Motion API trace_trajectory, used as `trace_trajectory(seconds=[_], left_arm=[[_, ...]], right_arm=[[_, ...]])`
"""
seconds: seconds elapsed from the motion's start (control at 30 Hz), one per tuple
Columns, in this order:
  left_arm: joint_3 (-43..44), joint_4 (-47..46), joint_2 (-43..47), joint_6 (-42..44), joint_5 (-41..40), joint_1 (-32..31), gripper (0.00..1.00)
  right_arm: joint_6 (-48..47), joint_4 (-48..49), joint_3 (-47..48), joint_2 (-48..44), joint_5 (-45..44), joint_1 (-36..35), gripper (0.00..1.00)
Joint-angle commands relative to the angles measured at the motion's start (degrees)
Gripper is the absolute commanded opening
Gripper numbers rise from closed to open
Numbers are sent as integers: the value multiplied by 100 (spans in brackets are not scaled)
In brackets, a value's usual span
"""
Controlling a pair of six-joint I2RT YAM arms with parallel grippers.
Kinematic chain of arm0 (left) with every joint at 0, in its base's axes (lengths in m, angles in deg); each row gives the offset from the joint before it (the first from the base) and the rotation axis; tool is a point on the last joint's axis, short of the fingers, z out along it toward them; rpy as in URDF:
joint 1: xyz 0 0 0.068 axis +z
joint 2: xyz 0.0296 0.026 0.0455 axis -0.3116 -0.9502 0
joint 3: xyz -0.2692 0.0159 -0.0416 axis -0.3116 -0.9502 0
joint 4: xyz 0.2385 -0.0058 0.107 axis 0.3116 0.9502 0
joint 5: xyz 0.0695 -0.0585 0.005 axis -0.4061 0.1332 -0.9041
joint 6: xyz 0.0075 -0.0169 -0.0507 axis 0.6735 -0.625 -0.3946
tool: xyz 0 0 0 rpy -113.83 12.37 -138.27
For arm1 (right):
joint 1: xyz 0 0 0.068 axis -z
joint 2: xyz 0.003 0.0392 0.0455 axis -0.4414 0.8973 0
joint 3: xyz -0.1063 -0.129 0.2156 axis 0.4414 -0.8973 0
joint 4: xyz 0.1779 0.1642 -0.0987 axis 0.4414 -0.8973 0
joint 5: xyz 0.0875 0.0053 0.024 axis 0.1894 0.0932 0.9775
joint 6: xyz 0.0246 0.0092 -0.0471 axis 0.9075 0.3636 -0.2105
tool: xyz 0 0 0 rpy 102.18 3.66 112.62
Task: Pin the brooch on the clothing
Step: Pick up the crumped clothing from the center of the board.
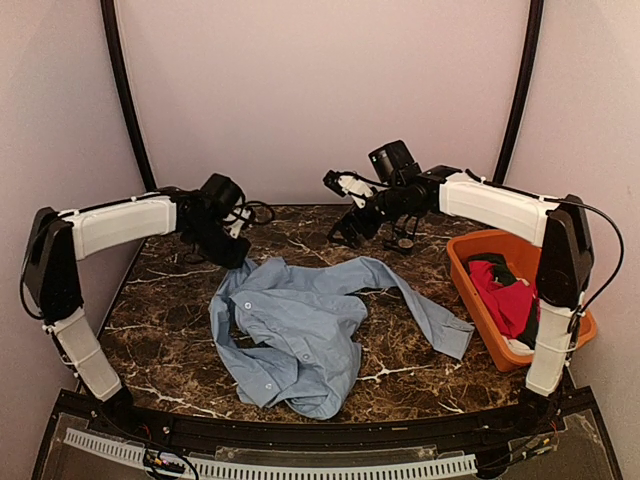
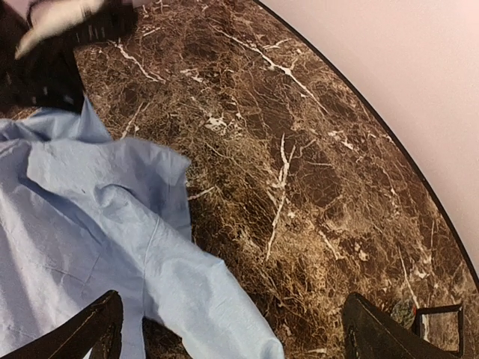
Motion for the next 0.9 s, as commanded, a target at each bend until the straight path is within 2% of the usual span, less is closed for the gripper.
trace_trajectory(seconds=[0.0,0.1,0.2,0.37,0.43,0.57,0.67,0.77,0.87], left_arm=[[671,-586,1788,337,-868,-17,1],[666,-919,2620,549,-395,-17,1],[774,-540,2806,551,17,-28,1],[133,-205,3146,426,-99,-215,1],[-93,-46,3287,326,-324,-234,1],[-100,736,3327,-76,-1443,-236,1],[-187,1265,3400,-465,-2148,-236,1],[-482,1431,3580,-824,-2493,-236,1],[-696,1528,3789,-1095,-2783,-236,1]], right_arm=[[-368,322,306,208,341,32,99],[-581,423,487,374,593,31,99],[-814,766,414,386,888,32,99],[-1200,1476,84,336,1336,25,99],[-1314,1622,29,368,1372,23,98],[-1348,1488,210,595,1310,23,99],[-1380,1232,227,720,1639,18,99],[-1426,1111,207,857,1987,-46,99],[-1426,963,433,1134,1831,-161,99]])
